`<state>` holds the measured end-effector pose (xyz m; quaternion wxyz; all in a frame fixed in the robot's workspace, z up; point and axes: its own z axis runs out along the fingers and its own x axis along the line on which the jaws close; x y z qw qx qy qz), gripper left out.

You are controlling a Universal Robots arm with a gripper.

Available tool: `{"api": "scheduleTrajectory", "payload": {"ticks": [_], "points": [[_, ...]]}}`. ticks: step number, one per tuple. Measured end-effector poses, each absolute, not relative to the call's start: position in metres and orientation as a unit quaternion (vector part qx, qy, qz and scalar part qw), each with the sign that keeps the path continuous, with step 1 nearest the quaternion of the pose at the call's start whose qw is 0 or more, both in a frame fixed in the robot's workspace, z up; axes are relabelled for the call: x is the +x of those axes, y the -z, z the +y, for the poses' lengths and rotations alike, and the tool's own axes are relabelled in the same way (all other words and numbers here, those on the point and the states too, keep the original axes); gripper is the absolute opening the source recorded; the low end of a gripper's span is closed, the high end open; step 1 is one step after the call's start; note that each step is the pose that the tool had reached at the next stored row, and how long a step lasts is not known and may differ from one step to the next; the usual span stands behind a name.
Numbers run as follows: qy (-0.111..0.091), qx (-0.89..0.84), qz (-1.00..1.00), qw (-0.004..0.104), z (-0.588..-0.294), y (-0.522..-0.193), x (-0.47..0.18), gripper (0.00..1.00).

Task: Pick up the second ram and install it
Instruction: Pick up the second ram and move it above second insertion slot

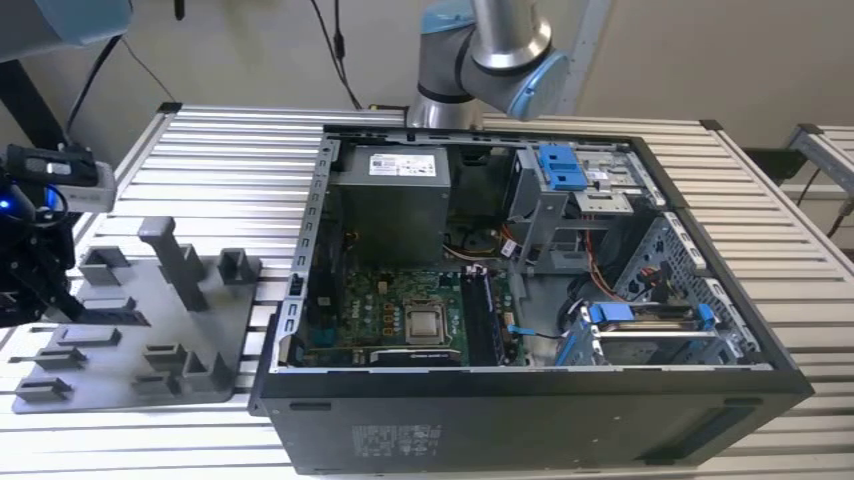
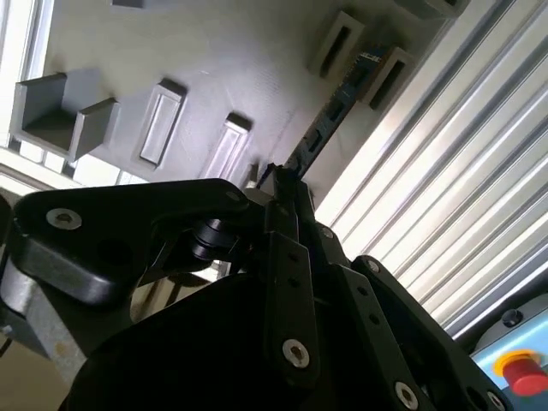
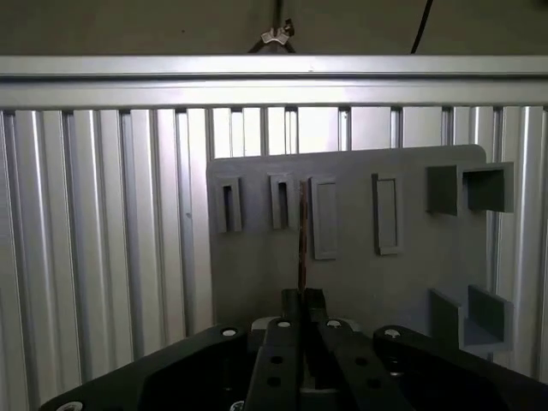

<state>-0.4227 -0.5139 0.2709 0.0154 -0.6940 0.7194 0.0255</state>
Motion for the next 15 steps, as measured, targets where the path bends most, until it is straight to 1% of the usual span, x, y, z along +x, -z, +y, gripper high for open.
{"api": "scheduleTrajectory", "payload": {"ticks": [15], "points": [[-0.026,-0.694,0.719,0.015,-0.514,-0.296,-0.423,0.14]]}}
